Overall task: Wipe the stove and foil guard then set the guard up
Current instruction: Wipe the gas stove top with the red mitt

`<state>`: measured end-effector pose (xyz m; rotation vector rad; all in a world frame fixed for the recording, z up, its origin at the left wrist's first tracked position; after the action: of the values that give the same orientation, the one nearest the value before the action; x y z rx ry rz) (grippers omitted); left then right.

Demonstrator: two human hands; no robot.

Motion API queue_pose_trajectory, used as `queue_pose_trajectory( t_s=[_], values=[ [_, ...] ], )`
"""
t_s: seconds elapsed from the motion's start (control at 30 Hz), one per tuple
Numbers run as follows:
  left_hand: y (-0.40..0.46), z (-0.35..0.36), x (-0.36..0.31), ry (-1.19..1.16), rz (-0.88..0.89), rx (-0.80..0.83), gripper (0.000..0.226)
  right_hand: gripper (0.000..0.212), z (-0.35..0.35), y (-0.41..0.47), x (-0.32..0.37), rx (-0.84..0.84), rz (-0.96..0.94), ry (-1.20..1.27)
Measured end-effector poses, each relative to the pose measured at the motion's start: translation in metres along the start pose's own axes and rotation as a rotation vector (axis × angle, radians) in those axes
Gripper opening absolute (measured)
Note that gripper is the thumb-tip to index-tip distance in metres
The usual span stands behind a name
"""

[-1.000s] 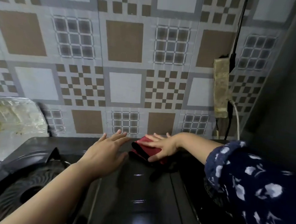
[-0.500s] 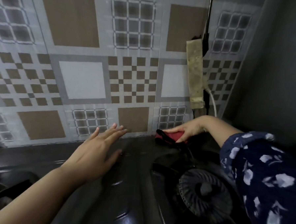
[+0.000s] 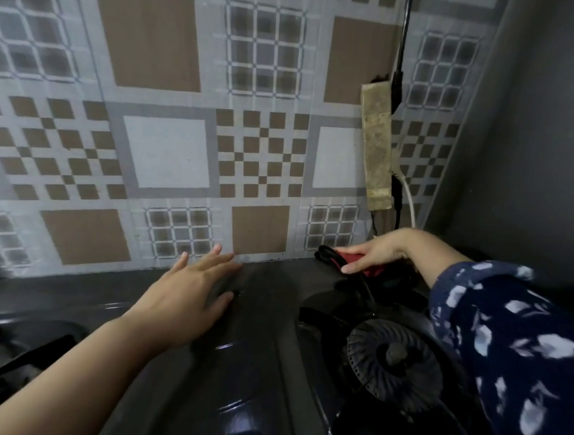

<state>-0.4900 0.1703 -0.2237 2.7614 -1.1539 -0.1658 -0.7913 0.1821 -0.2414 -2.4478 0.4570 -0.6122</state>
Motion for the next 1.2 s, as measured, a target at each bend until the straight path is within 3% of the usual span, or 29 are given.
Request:
queue_pose_trajectory(
  t_s=[0.2, 0.27, 0.37, 0.4, 0.5, 0.6, 0.67, 0.73, 1.0, 1.2],
  values=[
    [-0.028, 0.0, 0.014, 0.019, -0.095, 0.139, 0.046, 0.081, 0.038, 0.001, 0.093, 0.0, -0.059, -0.185],
    [-0.041, -0.006, 0.017, 0.025, -0.153, 0.169, 0.046, 0.101, 0.052, 0.018, 0.114, -0.018, -0.134, -0.276],
    [-0.063, -0.012, 0.017, 0.032, -0.196, 0.181, 0.049, 0.149, 0.072, 0.062, 0.12, -0.07, -0.041, -0.338],
    [-0.071, -0.015, 0.016, 0.023, -0.2, 0.175, 0.049, 0.152, 0.085, 0.046, 0.13, -0.073, -0.022, -0.321],
    [-0.096, -0.021, 0.013, -0.011, -0.193, 0.169, 0.049, 0.124, 0.126, -0.015, 0.162, -0.092, -0.024, -0.273],
    [-0.122, -0.028, 0.005, -0.035, -0.181, 0.145, 0.048, 0.109, 0.158, -0.065, 0.177, -0.186, -0.036, -0.22],
    [-0.141, -0.031, -0.003, -0.042, -0.162, 0.141, 0.043, 0.08, 0.185, -0.096, 0.183, -0.2, -0.089, -0.203],
    [-0.162, -0.032, -0.01, -0.042, -0.138, 0.139, 0.041, 0.068, 0.207, -0.127, 0.183, -0.23, -0.138, -0.16],
    [-0.251, -0.05, -0.013, -0.087, -0.079, 0.071, 0.043, 0.062, 0.288, -0.221, 0.201, -0.356, -0.169, -0.047],
    [-0.307, -0.057, -0.006, -0.08, -0.094, 0.13, 0.046, 0.058, 0.329, -0.249, 0.222, -0.475, -0.252, -0.051]
  ],
)
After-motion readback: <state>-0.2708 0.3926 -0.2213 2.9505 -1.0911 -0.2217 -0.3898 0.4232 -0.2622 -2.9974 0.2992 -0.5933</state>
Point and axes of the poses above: each hand's wrist, its own y-axis towards the middle knuckle, its own z-axis out of the palm, x = y × z, the point moved 6 cm from there along y, towards the middle knuckle, and after that the axes turned 9 degrees about y, right-handed, at the moved point
